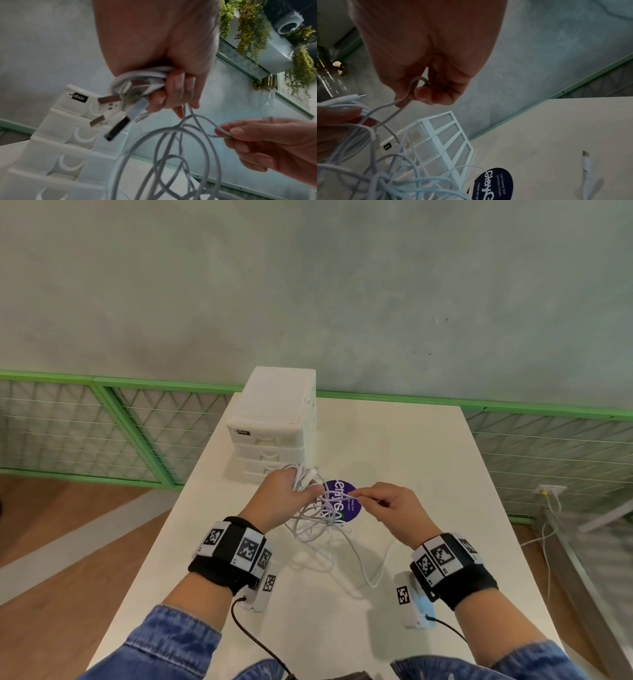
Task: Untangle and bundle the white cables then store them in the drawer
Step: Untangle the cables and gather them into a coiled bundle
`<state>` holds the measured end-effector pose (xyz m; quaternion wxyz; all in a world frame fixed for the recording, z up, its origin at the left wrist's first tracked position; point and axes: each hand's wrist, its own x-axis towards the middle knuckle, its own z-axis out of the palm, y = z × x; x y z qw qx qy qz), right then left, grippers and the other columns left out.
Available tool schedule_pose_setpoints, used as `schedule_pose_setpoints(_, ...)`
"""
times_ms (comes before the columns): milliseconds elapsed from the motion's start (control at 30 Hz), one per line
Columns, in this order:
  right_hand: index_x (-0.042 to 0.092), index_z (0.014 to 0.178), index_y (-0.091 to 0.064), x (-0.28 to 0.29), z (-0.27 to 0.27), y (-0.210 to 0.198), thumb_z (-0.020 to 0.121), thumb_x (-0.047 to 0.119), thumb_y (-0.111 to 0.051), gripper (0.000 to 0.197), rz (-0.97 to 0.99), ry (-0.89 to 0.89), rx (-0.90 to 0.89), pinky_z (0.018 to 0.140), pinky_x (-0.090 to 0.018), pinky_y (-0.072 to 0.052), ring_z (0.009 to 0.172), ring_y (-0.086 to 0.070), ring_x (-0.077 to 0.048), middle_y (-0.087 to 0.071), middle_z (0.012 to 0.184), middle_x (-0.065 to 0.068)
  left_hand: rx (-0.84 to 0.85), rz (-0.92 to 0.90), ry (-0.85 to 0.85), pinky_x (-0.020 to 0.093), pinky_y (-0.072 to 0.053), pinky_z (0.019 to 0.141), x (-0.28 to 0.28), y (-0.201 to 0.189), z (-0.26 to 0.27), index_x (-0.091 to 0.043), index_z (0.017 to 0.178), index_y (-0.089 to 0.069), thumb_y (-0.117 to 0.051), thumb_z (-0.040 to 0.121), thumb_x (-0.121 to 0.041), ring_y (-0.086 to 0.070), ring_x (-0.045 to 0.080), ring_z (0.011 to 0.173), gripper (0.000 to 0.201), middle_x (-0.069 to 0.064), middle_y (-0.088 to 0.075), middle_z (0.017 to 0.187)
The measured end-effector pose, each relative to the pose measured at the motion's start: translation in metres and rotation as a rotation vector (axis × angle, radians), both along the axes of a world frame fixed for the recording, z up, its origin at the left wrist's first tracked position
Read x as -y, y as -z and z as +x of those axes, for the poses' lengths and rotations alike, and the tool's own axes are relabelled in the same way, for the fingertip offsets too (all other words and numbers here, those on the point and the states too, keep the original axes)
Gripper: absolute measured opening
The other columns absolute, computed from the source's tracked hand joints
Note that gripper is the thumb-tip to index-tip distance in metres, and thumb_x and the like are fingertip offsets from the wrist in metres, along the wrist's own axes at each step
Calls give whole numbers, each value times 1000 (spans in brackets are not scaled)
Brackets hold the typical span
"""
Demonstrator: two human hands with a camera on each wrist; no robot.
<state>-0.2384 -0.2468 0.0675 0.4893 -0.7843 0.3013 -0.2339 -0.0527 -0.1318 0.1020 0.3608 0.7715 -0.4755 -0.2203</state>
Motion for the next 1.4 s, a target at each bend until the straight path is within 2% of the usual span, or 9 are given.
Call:
schedule_pose_setpoints(133, 14, 95, -75, -8, 8, -6, 87, 11, -62, 15, -16, -56, -46, 60, -8, -37, 59, -51, 4, -57, 61, 13, -7, 22, 53, 41, -49, 78, 4, 4, -9, -6, 88, -68, -63, 85, -39, -62, 24, 82, 34, 11, -64, 86)
schedule_pose_setpoints(233, 13, 96, -73, -20, 16, -8, 85, 13, -65, 13, 45, -75, -39, 57, -12, -42, 55, -54, 3, -64, 62, 17, -31, 19, 53, 36, -46, 71, 7, 4, -19, -1, 87, -63, -64, 86, -35, -60, 25, 79, 34, 14, -62, 84)
schedule_pose_setpoints(367, 10, 81, -64, -23, 19, -14, 76, 6, -72, 10, 249, 108, 101, 51, -17, -47, 48, -57, -3, -68, 68, -3, -25, 3, 39, 29, -41, 65, 9, 3, -21, -3, 82, -61, -63, 87, -31, -57, 20, 71, 29, 6, -58, 74)
schedule_pose_setpoints(667, 4, 71, -60, -25, 20, -7, 78, 4, -68, 11, 236, 229, 177, 58, -21, -50, 59, -65, -13, -71, 62, -4, -185, -29, 7, 20, -33, 51, 9, 2, -30, -17, 64, -47, -62, 89, -28, -43, 0, 43, 31, -6, -47, 53)
schedule_pose_setpoints(767, 11, 64, -66, -25, 20, -7, 73, 9, -73, 12, 181, 228, 128, 63, -35, -49, 61, -57, -16, -67, 64, -7, -221, -53, -1, 22, -35, 54, 8, 1, -32, -13, 65, -49, -62, 89, -27, -45, 6, 48, 30, -3, -48, 56)
schedule_pose_setpoints(933, 13, 66, -72, -27, 21, -7, 76, 9, -72, 10, 210, 248, 150, 69, -40, -54, 59, -58, -16, -68, 63, -9, -291, -67, -20, 28, -36, 56, 11, -1, -31, -4, 71, -55, -62, 87, -26, -43, 12, 48, 28, -1, -46, 54)
schedule_pose_setpoints(1100, 20, 76, -72, -33, 20, -5, 81, 10, -69, 12, 196, 259, 242, 72, -25, -53, 71, -67, -13, -73, 74, 0, -450, -71, -85, 21, -31, 46, 14, -5, -31, 10, 92, -60, -61, 88, -22, -37, 7, 35, 32, -10, -41, 38)
schedule_pose_setpoints(1267, 25, 101, -68, -36, 18, -2, 78, 8, -72, 29, 81, 122, 183, 79, -8, -46, 87, -63, 4, -69, 96, 13, -587, -130, -166, 19, -27, 42, 15, -5, -30, 6, 83, -60, -61, 89, -17, -33, 9, 33, 24, -9, -38, 36)
schedule_pose_setpoints(1400, 27, 96, -68, -30, 20, 5, 80, 1, -66, 31, -75, 130, 116, 71, -12, -46, 75, -60, -1, -68, 90, 13, -652, -128, -143, 14, -26, 36, 13, -7, -36, 2, 83, -60, -59, 90, -11, -29, 8, 32, 15, -5, -33, 38)
